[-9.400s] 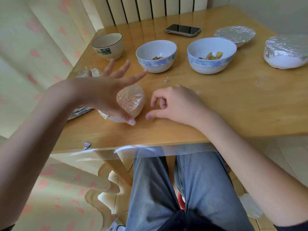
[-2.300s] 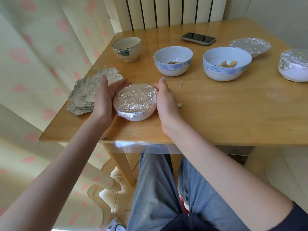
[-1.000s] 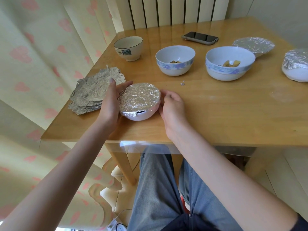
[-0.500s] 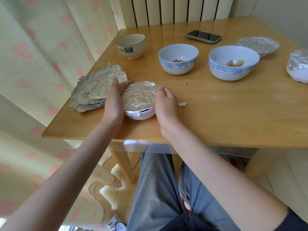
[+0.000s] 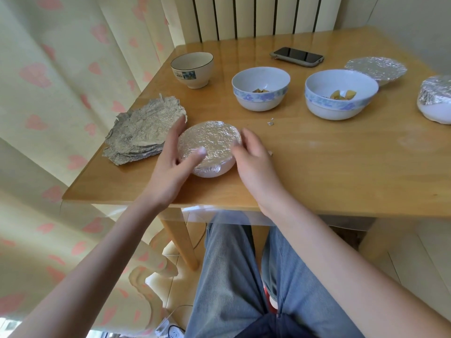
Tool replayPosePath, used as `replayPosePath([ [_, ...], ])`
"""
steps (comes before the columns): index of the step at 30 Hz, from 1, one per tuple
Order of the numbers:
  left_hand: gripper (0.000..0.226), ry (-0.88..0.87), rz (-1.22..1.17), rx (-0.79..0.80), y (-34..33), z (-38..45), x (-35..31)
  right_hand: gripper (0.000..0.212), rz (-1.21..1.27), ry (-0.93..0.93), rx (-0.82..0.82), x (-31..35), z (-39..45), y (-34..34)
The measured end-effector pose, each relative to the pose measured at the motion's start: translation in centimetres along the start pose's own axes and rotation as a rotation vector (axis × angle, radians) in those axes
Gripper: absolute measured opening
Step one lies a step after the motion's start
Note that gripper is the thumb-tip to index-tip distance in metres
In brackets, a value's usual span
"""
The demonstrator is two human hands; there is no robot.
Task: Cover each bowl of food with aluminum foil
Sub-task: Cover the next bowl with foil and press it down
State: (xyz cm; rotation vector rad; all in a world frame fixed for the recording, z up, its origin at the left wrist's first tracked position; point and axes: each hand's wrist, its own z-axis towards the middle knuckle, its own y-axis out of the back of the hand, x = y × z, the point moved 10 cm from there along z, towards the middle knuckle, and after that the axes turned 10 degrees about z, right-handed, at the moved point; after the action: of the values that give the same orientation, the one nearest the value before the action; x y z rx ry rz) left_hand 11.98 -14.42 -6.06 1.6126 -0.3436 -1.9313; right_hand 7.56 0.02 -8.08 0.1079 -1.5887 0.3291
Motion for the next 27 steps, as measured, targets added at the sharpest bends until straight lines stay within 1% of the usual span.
replayPosePath([
  [3,0.108,-0.02,0.071,0.014,0.0,0.1,0.0,0.047,0.017,0.008,0.062,-0.8,-0.1,-0.5],
  [6,0.113,-0.035,0.095,0.038,-0.1,0.3,0.0,0.065,0.07,-0.013,0.079,-1.4,0.0,-0.9],
  [7,0.114,-0.042,0.092,0.04,-0.1,0.4,0.1,0.068,0.083,-0.018,0.081,-1.7,0.1,-0.9],
  [12,0.119,-0.053,0.11,0.044,-0.2,0.7,0.3,0.069,0.12,-0.048,0.085,-2.2,0.0,-0.7],
  [14,0.124,-0.049,0.106,0.046,-0.2,0.7,0.3,0.065,0.104,-0.065,0.094,-2.4,-0.1,-0.9],
  [16,0.135,-0.062,0.104,0.05,-0.3,0.7,0.0,0.048,0.119,-0.086,0.097,-2.1,-0.1,-0.8],
  [18,0.145,-0.083,0.109,0.04,-0.4,0.6,-0.2,0.029,0.216,-0.127,0.119,-1.8,0.2,-0.6],
  [21,0.148,-0.104,0.123,0.026,-0.5,0.4,-0.1,0.028,0.399,-0.2,0.173,-0.8,0.0,-1.1],
  [24,0.148,-0.108,0.085,0.048,-0.8,0.3,-0.1,0.028,0.414,-0.218,0.177,-0.6,-0.1,-1.3],
  [27,0.153,-0.139,0.071,0.105,-0.8,-0.1,-0.4,0.031,0.447,-0.262,0.128,-1.0,-0.1,-1.1],
])
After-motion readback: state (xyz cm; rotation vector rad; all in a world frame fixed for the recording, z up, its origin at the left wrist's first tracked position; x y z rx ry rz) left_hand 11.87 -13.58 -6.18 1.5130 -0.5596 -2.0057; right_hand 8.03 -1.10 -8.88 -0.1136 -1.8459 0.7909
